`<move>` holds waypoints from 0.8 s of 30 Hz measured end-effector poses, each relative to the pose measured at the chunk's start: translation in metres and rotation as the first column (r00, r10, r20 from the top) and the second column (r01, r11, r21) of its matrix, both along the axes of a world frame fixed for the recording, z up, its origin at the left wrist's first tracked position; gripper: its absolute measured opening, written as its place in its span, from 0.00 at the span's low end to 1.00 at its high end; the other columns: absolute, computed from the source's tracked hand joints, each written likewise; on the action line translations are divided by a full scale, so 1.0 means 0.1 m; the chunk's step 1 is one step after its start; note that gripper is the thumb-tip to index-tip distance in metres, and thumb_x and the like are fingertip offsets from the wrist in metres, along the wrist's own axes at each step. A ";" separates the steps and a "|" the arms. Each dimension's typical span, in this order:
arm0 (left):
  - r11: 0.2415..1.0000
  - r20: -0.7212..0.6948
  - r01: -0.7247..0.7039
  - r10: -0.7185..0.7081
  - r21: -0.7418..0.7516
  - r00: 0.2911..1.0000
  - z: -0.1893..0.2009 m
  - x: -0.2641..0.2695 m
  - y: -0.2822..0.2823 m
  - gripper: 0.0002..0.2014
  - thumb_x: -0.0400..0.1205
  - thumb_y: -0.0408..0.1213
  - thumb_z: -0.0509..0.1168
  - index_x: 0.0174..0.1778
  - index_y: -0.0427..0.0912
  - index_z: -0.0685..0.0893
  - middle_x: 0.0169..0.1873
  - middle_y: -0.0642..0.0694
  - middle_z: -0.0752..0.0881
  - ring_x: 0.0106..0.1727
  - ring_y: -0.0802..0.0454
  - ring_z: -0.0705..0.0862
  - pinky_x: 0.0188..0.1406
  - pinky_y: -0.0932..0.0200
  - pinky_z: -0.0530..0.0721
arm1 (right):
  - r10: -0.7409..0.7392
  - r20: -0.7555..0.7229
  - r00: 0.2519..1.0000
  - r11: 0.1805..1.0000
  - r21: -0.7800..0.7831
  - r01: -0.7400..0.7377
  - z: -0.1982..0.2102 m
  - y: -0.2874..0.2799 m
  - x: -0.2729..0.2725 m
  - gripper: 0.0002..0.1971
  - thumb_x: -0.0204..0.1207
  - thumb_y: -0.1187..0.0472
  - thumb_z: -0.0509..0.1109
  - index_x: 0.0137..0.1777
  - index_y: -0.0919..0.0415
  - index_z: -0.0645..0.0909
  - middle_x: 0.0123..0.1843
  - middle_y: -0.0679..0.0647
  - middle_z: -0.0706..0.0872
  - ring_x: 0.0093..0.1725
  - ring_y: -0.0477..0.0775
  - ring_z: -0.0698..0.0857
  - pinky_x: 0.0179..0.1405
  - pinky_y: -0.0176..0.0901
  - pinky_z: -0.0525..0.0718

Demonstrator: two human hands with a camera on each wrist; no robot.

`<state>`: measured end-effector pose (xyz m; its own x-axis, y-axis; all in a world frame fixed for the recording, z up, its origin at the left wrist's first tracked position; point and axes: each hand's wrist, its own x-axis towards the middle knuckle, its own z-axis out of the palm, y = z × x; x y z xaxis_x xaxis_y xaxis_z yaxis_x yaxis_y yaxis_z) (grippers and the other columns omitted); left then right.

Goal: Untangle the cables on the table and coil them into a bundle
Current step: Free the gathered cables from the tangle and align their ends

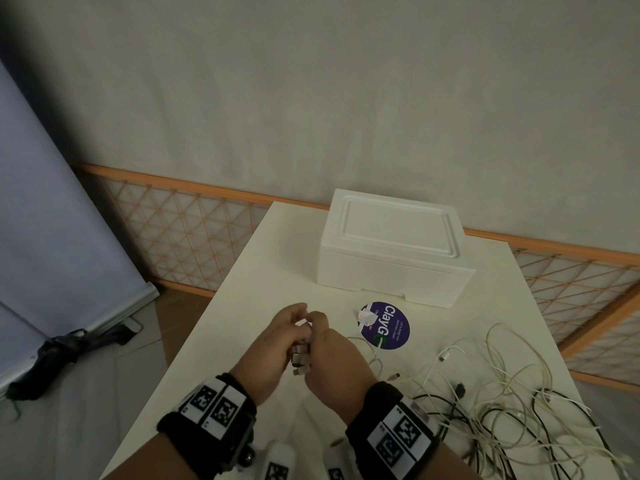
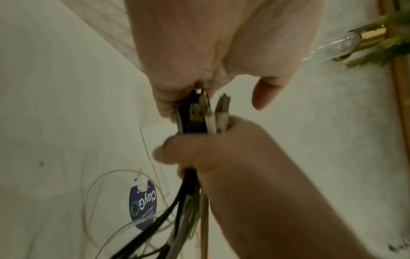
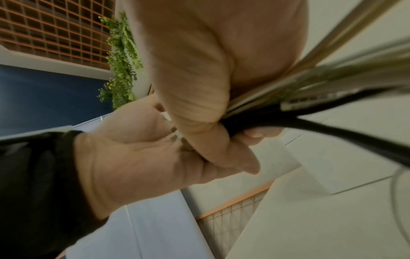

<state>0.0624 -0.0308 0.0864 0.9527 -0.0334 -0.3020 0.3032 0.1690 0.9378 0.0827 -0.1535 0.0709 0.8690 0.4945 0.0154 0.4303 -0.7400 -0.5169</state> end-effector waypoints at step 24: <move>0.996 0.033 0.068 -0.066 -0.065 0.997 -0.02 -0.11 -0.38 0.14 0.89 0.37 0.50 0.63 0.34 0.74 0.53 0.43 0.79 0.44 0.73 0.81 0.42 0.83 0.72 | -0.061 -0.076 0.995 0.899 0.430 0.088 0.65 -0.07 0.06 0.18 0.69 0.61 0.75 0.56 0.55 0.73 0.47 0.51 0.85 0.47 0.51 0.83 0.47 0.41 0.79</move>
